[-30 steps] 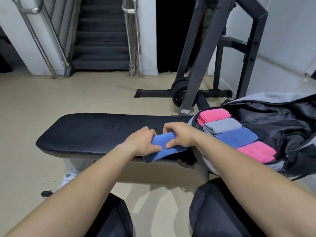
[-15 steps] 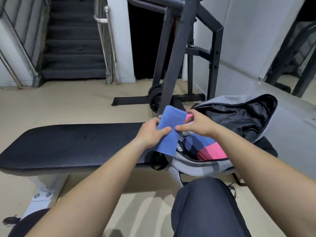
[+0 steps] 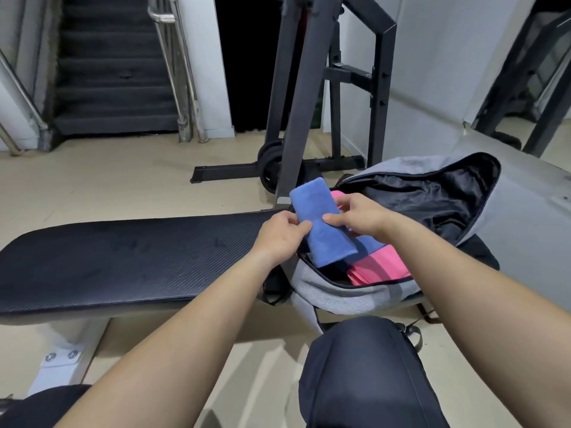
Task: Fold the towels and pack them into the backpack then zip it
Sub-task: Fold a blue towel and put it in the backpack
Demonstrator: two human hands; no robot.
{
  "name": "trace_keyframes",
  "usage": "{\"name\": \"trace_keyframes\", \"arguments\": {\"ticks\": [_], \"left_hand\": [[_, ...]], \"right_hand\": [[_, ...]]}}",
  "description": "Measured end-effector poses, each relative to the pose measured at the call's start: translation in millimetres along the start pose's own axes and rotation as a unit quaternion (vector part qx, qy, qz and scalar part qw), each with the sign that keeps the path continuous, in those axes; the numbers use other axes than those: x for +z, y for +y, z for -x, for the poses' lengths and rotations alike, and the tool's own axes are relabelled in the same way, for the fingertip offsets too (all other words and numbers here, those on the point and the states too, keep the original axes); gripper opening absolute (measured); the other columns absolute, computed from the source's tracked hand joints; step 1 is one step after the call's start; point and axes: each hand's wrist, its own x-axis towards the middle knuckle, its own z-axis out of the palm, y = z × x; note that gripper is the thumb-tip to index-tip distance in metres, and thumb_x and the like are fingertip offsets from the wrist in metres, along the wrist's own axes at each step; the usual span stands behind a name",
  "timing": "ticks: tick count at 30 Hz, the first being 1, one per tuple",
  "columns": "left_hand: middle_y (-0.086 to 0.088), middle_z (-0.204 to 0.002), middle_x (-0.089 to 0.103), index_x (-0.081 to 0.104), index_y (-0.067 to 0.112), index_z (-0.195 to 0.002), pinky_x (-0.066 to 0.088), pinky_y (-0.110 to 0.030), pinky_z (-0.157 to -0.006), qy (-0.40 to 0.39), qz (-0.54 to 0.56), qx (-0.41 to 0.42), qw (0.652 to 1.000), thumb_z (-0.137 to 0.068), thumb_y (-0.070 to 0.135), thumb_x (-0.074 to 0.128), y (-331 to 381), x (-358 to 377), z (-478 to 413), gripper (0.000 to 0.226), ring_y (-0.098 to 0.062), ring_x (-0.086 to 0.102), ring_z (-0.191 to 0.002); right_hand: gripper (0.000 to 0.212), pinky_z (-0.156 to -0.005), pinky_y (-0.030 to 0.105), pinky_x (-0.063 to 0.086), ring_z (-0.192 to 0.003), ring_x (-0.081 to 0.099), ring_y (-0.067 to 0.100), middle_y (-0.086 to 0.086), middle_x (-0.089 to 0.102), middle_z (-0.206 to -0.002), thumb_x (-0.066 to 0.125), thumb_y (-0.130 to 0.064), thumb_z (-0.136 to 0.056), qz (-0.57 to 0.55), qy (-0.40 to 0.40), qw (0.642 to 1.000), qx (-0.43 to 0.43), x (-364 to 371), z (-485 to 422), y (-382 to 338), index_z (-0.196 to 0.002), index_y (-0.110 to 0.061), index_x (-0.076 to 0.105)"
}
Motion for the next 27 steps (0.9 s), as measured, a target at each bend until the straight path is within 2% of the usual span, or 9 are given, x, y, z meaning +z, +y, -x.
{"name": "trace_keyframes", "arguments": {"ticks": [3,6,9,13,16,19,22,24,27], "left_hand": [[0.011,-0.109,0.07,0.068,0.039,-0.106,0.052,-0.039,-0.092,-0.018,-0.233,0.065,0.97,-0.088,0.025,0.052,-17.5,-8.7,-2.5,0.028,-0.017,0.061,-0.107],[0.012,-0.111,0.062,0.064,0.048,-0.112,0.048,-0.038,-0.087,-0.077,-0.354,0.114,0.925,-0.092,0.026,0.053,-31.2,-14.1,-4.1,0.033,-0.017,0.046,-0.112],[0.017,-0.101,0.055,0.067,0.042,-0.102,0.043,-0.033,-0.08,-0.058,-0.372,0.153,0.914,-0.094,0.03,0.057,-35.2,-20.9,-5.0,0.017,-0.016,0.043,-0.106],[0.023,-0.087,0.048,0.069,0.039,-0.098,0.045,-0.034,-0.083,-0.054,-0.348,0.163,0.922,-0.094,0.029,0.061,-40.4,-33.7,-6.6,0.013,-0.011,0.038,-0.096],[0.021,-0.095,0.054,0.07,0.039,-0.097,0.048,-0.038,-0.086,-0.054,-0.342,0.169,0.923,-0.093,0.027,0.061,-39.9,-35.5,-3.7,0.015,-0.012,0.041,-0.098],[0.018,-0.102,0.059,0.07,0.038,-0.095,0.049,-0.04,-0.088,-0.054,-0.337,0.162,0.926,-0.091,0.024,0.058,-39.2,-33.6,-3.0,0.019,-0.013,0.044,-0.103],[0.017,-0.103,0.058,0.071,0.037,-0.097,0.049,-0.041,-0.09,-0.051,-0.337,0.16,0.926,-0.088,0.023,0.056,-36.6,-29.8,-3.9,0.022,-0.014,0.045,-0.105],[0.013,-0.114,0.059,0.069,0.036,-0.107,0.047,-0.041,-0.095,-0.032,-0.342,0.172,0.923,-0.09,0.025,0.054,-34.3,-25.9,-7.0,0.025,-0.017,0.044,-0.111],[0.014,-0.139,0.053,0.062,0.034,-0.129,0.041,-0.04,-0.105,-0.025,-0.377,0.203,0.903,-0.099,0.028,0.045,-29.3,-19.9,-16.9,0.035,-0.018,0.04,-0.128]], "right_hand": [[0.029,-0.071,0.029,0.045,-0.084,0.059,0.018,-0.006,0.06,-0.086,0.076,-0.026,-0.087,0.086,0.044,0.995,0.021,0.1,-18.3,10.8,-0.114,-0.024,0.064],[0.038,-0.085,0.031,0.05,-0.093,0.062,0.02,-0.003,0.065,-0.093,0.077,-0.037,-0.083,0.184,0.058,0.98,0.045,10.6,-27.3,16.6,-0.116,-0.021,0.067],[0.036,-0.087,0.034,0.053,-0.098,0.066,0.023,0.004,0.072,-0.099,0.074,-0.042,-0.085,0.259,0.029,0.964,0.061,30.5,-27.9,13.9,-0.11,-0.016,0.07],[0.026,-0.058,0.027,0.045,-0.061,0.052,0.019,0.002,0.055,-0.066,0.07,-0.029,-0.093,0.234,-0.032,0.969,0.071,51.0,-26.9,2.8,-0.077,-0.011,0.059],[0.04,-0.064,0.028,0.041,-0.069,0.049,0.023,0.0,0.046,-0.064,0.066,-0.029,-0.096,0.3,-0.048,0.949,0.079,57.5,-30.2,-6.3,-0.066,-0.015,0.043],[0.038,-0.07,0.031,0.042,-0.082,0.054,0.026,0.0,0.052,-0.072,0.07,-0.037,-0.092,0.367,-0.029,0.926,0.082,63.6,-31.0,-8.6,-0.069,-0.017,0.046],[0.027,-0.069,0.033,0.041,-0.095,0.061,0.027,0.001,0.058,-0.096,0.076,-0.034,-0.084,0.428,0.067,0.9,0.048,67.5,-26.9,-7.9,-0.094,-0.018,0.057],[0.041,-0.068,0.036,0.041,-0.101,0.061,0.029,0.002,0.057,-0.108,0.076,-0.028,-0.082,0.415,0.106,0.904,0.019,67.7,-27.9,-1.2,-0.112,-0.02,0.051],[0.034,-0.069,0.035,0.042,-0.099,0.061,0.028,0.0,0.062,-0.105,0.072,-0.027,-0.085,0.373,0.113,0.921,-0.004,65.9,-27.5,12.3,-0.107,-0.023,0.046]]}}
